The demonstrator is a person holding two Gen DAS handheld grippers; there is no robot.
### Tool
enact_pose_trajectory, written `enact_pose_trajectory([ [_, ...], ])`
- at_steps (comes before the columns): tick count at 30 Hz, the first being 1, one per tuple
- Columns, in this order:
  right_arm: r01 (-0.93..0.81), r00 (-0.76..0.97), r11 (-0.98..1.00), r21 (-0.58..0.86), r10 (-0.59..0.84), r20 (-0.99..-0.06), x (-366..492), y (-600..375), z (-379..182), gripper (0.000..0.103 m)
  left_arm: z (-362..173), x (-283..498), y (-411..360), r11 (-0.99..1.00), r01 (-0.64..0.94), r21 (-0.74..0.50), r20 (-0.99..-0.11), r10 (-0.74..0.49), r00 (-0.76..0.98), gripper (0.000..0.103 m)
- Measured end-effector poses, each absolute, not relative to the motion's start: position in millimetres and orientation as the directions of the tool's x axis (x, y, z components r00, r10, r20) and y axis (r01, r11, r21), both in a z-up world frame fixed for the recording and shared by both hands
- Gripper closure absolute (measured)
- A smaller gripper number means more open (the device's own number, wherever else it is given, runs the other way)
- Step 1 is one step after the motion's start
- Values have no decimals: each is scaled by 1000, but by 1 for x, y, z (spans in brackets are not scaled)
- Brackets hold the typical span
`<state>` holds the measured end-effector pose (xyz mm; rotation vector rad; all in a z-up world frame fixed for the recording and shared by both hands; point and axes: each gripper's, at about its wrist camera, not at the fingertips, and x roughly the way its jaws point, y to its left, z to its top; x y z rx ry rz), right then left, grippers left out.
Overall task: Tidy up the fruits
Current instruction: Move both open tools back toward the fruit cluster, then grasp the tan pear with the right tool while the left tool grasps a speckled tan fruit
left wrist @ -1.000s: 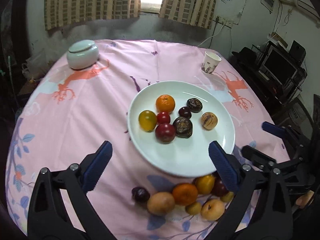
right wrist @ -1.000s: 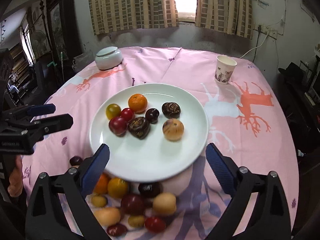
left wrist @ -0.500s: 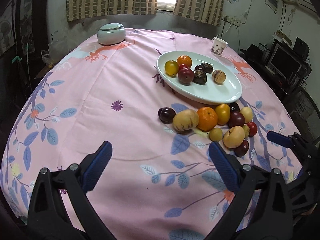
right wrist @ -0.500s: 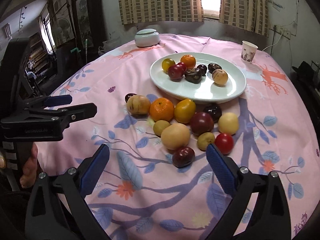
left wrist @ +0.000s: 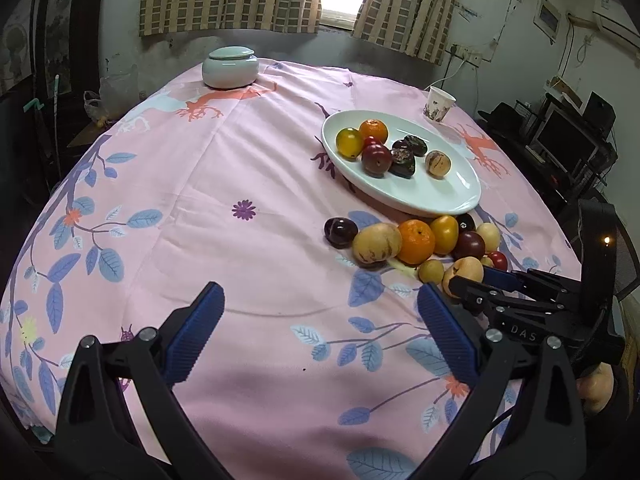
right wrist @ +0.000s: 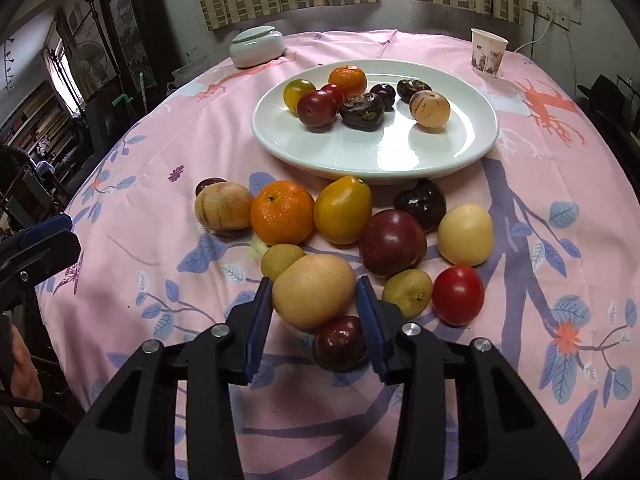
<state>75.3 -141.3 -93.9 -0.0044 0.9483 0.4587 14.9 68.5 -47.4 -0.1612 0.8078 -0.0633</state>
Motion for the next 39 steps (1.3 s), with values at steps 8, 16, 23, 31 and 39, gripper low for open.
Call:
enact_pose_trajectory([
  [8, -355, 523, 895, 270, 430, -736, 45, -172, -64, 60, -61, 48, 44, 994, 31, -104, -749, -99, 656, 4],
  [16, -275, 509, 903, 331, 429, -746, 36, -209, -71, 60, -86, 87, 25, 996, 36, -84, -808, -90, 583, 24],
  [23, -285, 501, 887, 364, 461, -732, 35, -215, -72, 60, -62, 101, 52, 995, 6, -100, -791, -84, 606, 25],
  [31, -289, 484, 874, 391, 486, -728, 38, -212, -75, 60, -71, 101, 22, 990, 80, -115, -813, -140, 565, 24],
  [39, -291, 482, 868, 403, 497, -722, 37, -216, -75, 60, -94, 119, 11, 992, 48, -120, -830, -127, 543, 29],
])
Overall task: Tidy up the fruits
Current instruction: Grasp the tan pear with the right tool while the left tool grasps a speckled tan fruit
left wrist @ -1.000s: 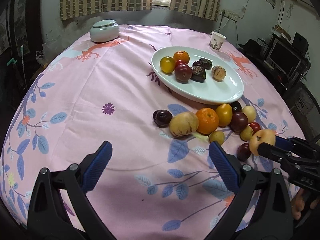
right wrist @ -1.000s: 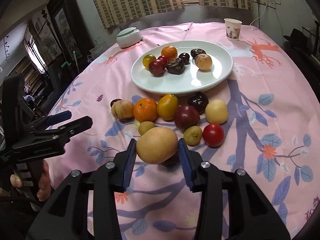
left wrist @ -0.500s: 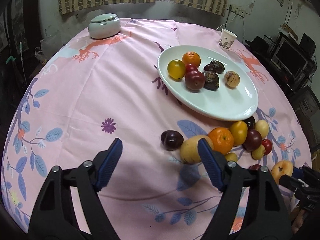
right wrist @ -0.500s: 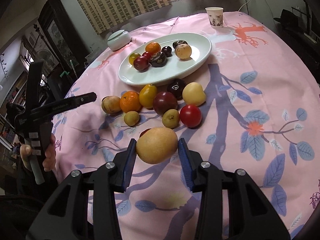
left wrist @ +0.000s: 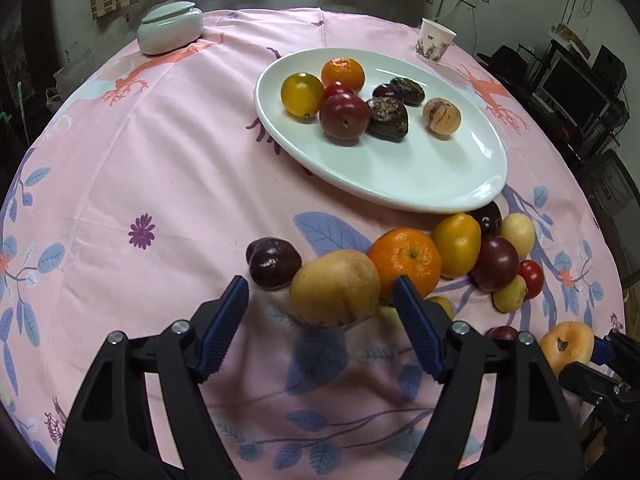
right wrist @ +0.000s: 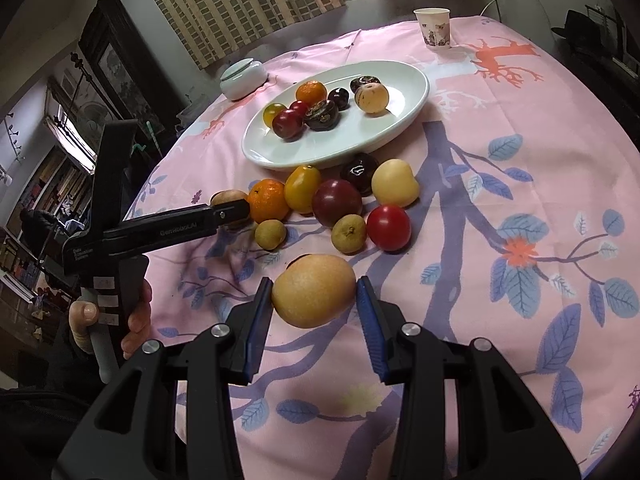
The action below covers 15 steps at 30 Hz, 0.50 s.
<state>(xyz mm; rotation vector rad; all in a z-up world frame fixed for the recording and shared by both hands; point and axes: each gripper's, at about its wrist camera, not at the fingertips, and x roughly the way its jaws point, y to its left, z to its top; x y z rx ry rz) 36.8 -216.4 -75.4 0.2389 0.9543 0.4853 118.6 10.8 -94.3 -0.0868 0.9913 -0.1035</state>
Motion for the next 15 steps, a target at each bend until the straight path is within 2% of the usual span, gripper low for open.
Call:
enact_pose_trajectory([
  [4, -293, 474, 864, 410, 504, -722, 37, -217, -76, 60, -90, 116, 13, 989, 51, -140, -810, -144, 568, 47],
  [5, -295, 472, 862, 413, 507, -721, 36, -216, -76, 60, -88, 113, 13, 985, 65, -158, -802, -167, 573, 61],
  [15, -316, 468, 857, 408, 515, -718, 30, -206, -72, 60, -74, 78, 13, 982, 94, -166, -787, -189, 587, 62],
])
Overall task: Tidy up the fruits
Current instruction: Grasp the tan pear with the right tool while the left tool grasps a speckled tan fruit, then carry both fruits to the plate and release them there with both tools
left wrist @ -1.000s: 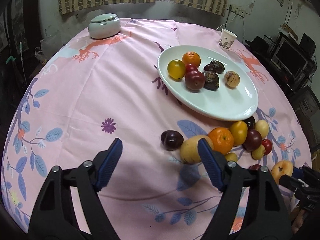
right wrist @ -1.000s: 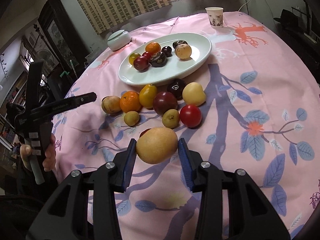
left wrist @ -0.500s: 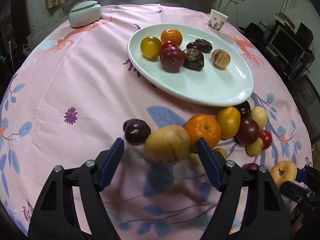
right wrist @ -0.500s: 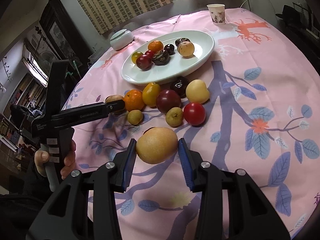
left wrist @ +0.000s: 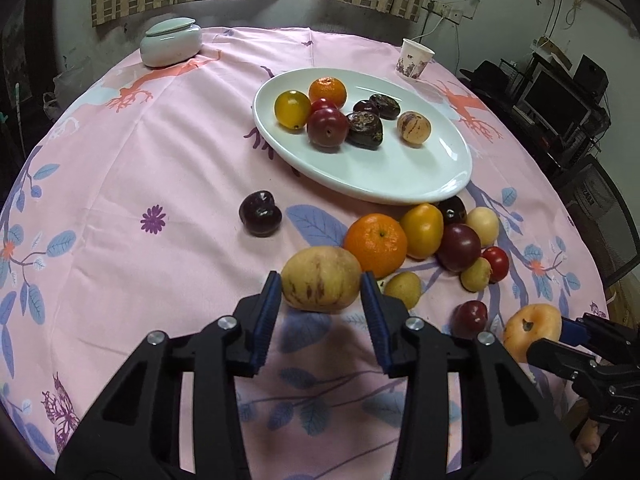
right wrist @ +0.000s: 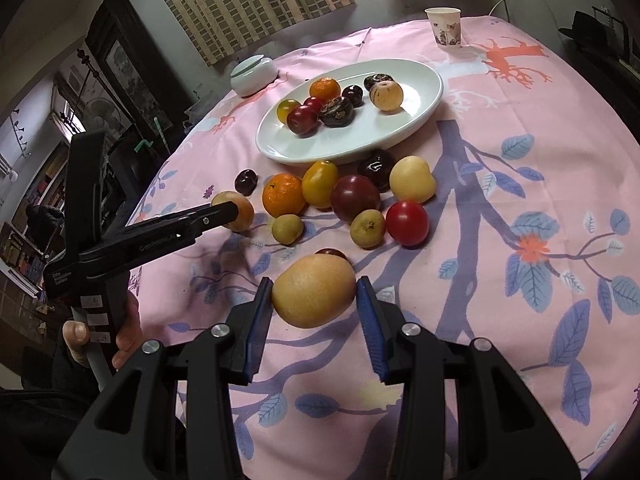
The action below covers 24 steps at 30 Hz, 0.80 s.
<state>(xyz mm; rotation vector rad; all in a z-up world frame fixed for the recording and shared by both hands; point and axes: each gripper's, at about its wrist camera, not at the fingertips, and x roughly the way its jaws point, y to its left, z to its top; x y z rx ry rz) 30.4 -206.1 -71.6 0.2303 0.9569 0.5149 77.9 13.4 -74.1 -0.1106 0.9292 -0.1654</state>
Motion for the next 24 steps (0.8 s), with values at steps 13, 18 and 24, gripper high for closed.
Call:
enact_pose_trajectory([
  [13, -334, 432, 853, 402, 517, -739, 30, -192, -75, 60, -80, 57, 12, 980, 118, -158, -809, -197, 554, 99],
  [18, -343, 438, 854, 391, 514, -737, 27, -190, -73, 60, -82, 63, 12, 990, 103, -94, -823, -136, 552, 28],
  [24, -340, 432, 854, 395, 515, -741, 30, -191, -75, 60, -94, 59, 7, 987, 123, -104, -850, -153, 504, 20],
])
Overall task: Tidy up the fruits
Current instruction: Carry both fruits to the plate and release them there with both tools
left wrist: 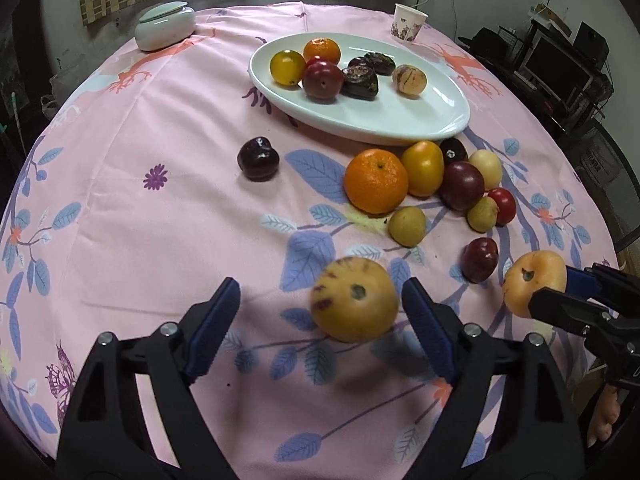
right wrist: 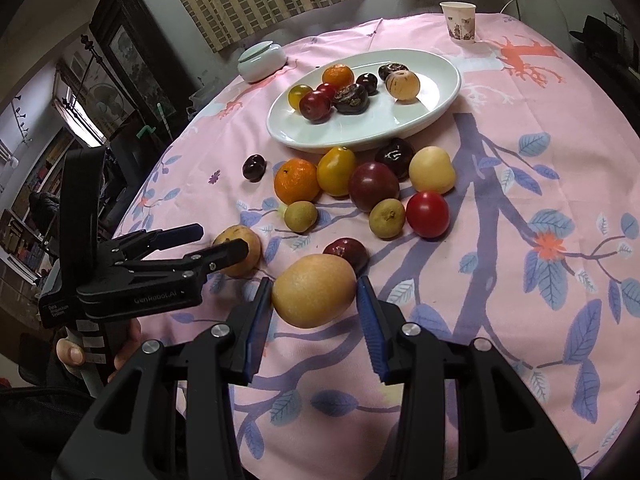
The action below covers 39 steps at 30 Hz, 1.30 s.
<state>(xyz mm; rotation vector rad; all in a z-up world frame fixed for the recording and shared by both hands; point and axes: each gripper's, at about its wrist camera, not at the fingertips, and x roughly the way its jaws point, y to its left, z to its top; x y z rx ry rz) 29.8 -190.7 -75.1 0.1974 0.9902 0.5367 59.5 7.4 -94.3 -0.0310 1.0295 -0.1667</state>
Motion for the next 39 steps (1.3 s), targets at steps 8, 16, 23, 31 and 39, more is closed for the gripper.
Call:
enact_pose_trajectory([
  [8, -342, 435, 854, 393, 514, -739, 28, -191, -74, 60, -96, 52, -6, 978, 165, -128, -845, -195, 498, 58],
  [16, -349, 435, 850, 394, 519, -735, 26, -189, -72, 60, -61, 36, -4, 973, 190, -135, -793, -220, 568, 58],
  [23, -353, 441, 853, 385, 515, -735, 22, -186, -68, 60, -57, 32, -2, 969, 198, -148, -783, -238, 575, 58],
  [31, -355, 453, 864, 358, 494, -743, 33, -188, -57, 60, -48, 43, 4, 964, 204, -170, -778, -258, 572, 58],
  [39, -379, 551, 905, 191, 387, -739, 100, -187, -24, 60, -24, 137, 10, 970, 189, -153, -792, -235, 564, 57],
])
